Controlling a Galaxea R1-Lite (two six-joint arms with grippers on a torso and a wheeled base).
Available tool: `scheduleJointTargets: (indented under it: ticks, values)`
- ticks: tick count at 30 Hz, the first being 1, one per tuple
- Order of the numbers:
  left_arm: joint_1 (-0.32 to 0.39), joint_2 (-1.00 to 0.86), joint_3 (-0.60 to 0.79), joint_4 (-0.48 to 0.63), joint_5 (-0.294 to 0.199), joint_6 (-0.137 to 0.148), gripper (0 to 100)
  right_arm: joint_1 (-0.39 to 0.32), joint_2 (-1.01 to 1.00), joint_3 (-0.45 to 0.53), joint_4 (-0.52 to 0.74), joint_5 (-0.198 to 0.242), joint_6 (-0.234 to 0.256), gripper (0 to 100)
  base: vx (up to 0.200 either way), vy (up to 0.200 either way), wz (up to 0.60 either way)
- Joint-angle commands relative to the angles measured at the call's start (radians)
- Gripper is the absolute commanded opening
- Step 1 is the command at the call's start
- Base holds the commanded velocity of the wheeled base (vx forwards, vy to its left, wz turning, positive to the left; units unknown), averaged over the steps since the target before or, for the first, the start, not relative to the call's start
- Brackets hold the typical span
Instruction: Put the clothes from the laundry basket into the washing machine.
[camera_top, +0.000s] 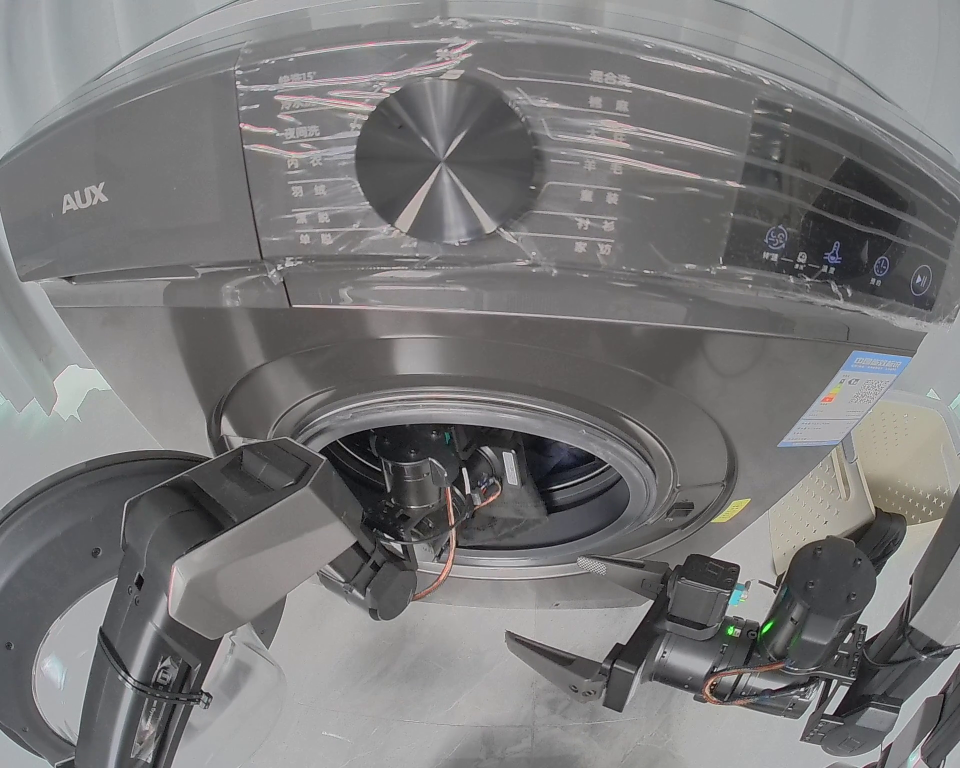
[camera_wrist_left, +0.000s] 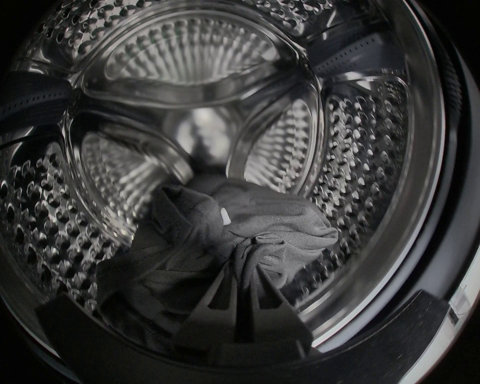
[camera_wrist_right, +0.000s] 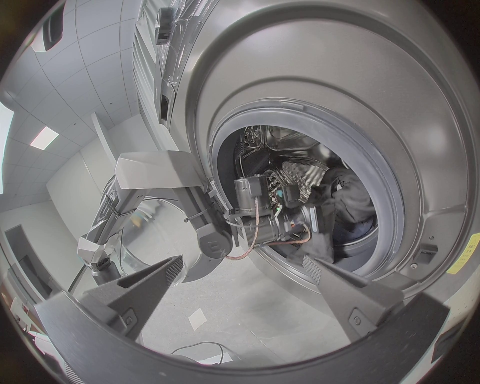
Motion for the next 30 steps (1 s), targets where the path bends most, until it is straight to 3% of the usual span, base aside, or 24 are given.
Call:
scheduleJointTargets:
  ticks: [1,6,15,24,25,30]
  values:
    - [0.033,0.041,-0.128,-0.007,0.027,-0.003,0,0.000,0.000,-0.007,0.000,0.001,0.000,100,0.000,0.000,0.00]
    - [0.058,0.090,-0.266,-0.004,0.053,-0.001,0,0.000,0.002,-0.007,0.000,0.001,0.000,100,0.000,0.000,0.00]
    - [0.073,0.130,-0.386,0.016,0.072,-0.001,0,0.000,0.010,-0.013,0.000,0.002,0.000,100,0.000,0.000,0.00]
    - [0.078,0.144,-0.406,0.032,0.073,-0.001,0,-0.002,0.010,-0.013,-0.002,0.002,0.000,100,0.000,0.000,0.00]
    - [0.078,0.142,-0.403,0.032,0.073,-0.001,100,-0.002,0.010,-0.013,0.000,0.002,0.000,100,0.000,0.000,0.00]
    - [0.075,0.134,-0.372,0.035,0.072,-0.003,100,-0.003,0.010,-0.012,0.000,0.002,0.000,100,0.000,0.000,0.00]
